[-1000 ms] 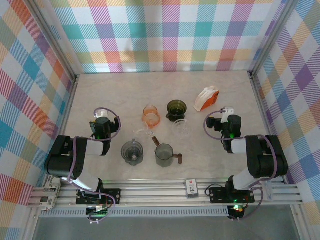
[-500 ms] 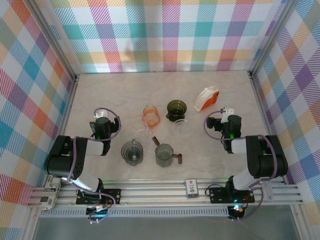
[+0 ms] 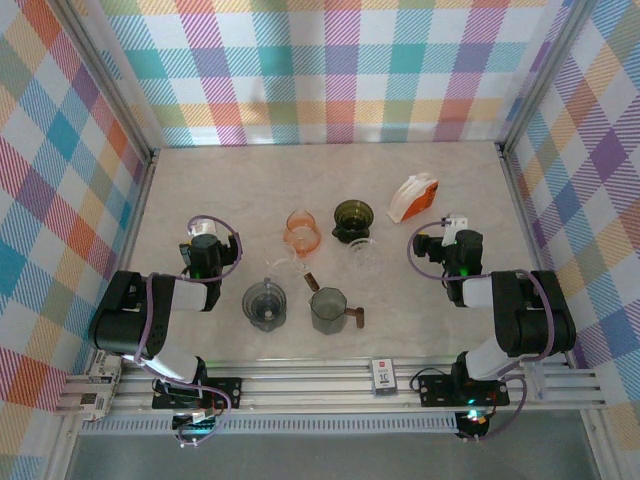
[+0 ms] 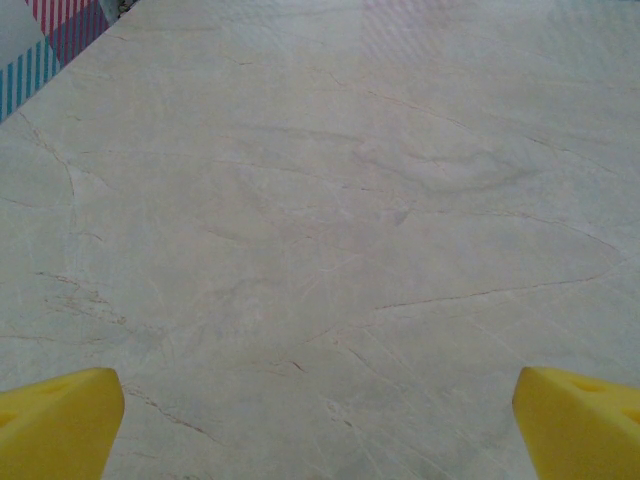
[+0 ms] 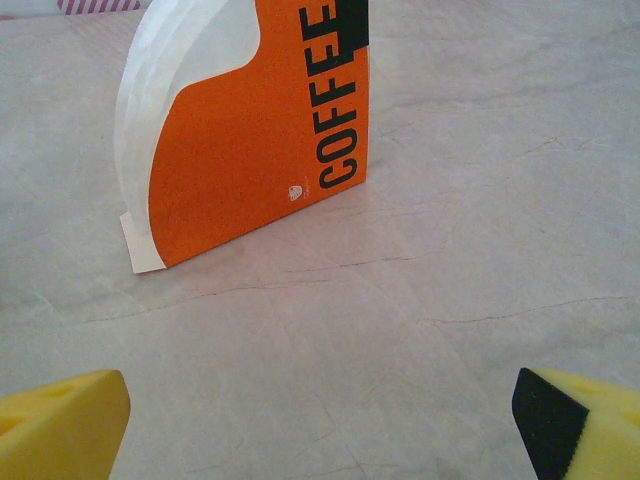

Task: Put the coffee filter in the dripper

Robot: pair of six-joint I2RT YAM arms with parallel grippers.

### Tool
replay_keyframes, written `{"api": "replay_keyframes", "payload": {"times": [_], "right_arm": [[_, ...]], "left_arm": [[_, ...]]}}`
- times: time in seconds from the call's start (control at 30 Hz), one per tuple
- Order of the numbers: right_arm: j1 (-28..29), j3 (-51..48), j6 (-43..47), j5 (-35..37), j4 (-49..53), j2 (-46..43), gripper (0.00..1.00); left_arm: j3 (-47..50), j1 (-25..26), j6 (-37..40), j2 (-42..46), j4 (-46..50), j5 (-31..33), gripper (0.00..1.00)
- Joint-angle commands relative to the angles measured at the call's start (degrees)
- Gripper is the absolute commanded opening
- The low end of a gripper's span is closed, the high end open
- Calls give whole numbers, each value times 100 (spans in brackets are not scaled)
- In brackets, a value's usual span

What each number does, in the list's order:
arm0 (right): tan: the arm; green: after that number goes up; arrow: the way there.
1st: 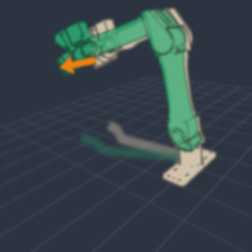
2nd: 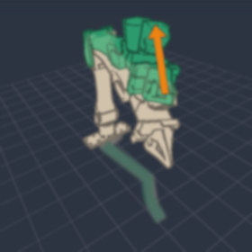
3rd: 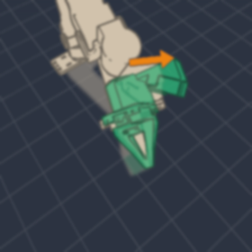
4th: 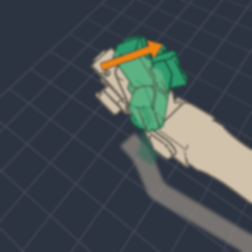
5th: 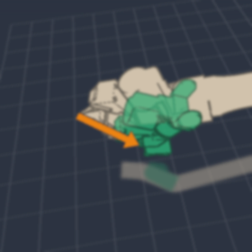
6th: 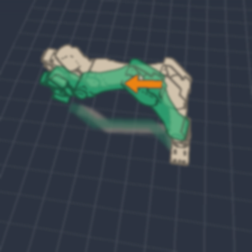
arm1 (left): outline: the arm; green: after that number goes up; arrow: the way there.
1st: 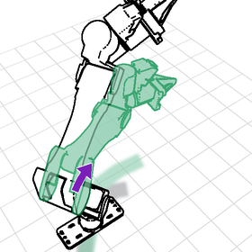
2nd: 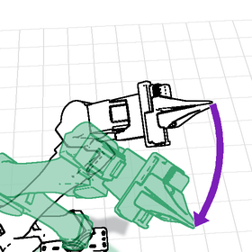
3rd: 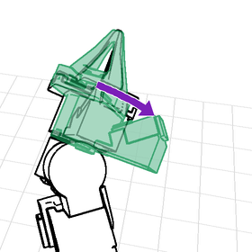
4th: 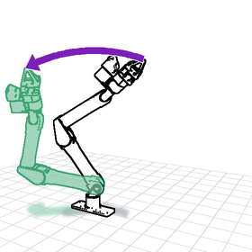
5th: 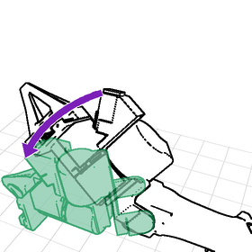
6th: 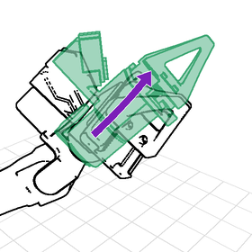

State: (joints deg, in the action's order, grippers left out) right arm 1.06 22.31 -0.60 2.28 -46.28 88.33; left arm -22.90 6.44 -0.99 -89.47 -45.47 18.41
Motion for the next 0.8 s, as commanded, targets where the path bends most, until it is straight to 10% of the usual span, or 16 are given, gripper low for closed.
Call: {"api": "replay_keyframes", "payload": {"times": [0.0,0.77], "right_arm": [[-44,107,-38,-125,-162,-37,99],[662,1400,-856,1623,3138,-1433,99]], "left_arm": [[-25,-45,13,16,-224,-96,100],[-1314,-17,-1354,2511,2648,189,100]]}}
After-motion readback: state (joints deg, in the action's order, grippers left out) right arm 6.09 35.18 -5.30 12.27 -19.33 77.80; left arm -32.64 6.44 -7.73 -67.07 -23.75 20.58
